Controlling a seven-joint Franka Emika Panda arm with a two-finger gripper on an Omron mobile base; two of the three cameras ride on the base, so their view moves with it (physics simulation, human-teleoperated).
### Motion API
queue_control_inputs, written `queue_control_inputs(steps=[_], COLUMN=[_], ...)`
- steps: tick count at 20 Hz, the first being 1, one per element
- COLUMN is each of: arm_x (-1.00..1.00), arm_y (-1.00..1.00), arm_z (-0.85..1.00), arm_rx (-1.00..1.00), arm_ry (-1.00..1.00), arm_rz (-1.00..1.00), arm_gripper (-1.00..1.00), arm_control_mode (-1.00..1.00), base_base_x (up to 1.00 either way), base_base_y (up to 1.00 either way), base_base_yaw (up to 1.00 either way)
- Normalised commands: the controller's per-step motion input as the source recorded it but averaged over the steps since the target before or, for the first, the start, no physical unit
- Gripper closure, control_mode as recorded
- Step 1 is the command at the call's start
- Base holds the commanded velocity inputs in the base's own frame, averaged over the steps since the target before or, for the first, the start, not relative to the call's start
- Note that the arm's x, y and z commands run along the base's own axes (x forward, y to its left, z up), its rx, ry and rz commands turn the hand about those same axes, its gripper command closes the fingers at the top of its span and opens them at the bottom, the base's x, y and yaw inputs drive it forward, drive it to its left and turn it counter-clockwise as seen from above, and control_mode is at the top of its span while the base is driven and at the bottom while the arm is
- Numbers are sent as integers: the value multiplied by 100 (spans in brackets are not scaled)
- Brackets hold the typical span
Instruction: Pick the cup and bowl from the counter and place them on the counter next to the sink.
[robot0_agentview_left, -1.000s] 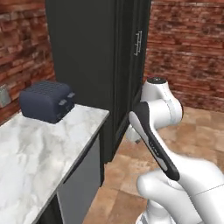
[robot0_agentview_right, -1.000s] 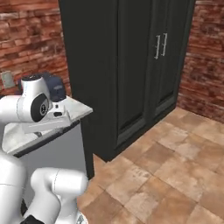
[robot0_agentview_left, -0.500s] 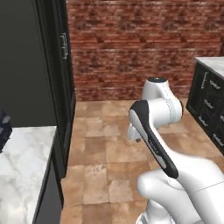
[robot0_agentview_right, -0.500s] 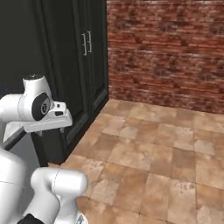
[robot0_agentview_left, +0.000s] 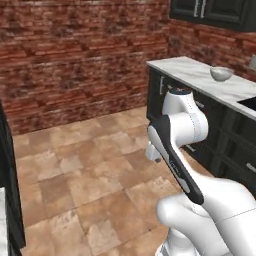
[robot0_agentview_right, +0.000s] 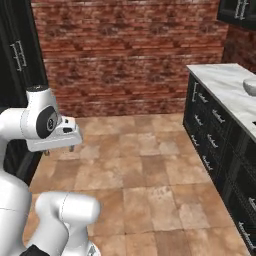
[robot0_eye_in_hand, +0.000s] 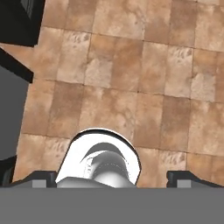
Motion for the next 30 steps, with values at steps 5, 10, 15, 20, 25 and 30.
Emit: queue_control_inputs(steps=[5, 10, 15, 20, 25, 30], arm_x=[0, 0, 0, 0, 0, 0], arm_y=[0, 0, 0, 0, 0, 0], arm_z=[0, 0, 0, 0, 0, 0], arm_rx=[0, 0, 0, 0, 0, 0], arm_ry=[0, 0, 0, 0, 0, 0], arm_rz=[0, 0, 0, 0, 0, 0], arm_gripper=[-100, -100, -100, -100, -100, -100], arm_control_mode=[100, 100, 100, 100, 100, 100], base_base_x=[54, 72, 100, 100, 100, 91], base_base_y=[0, 4, 16, 13, 0, 2], base_base_yaw=[-64, -59, -15, -14, -44, -61])
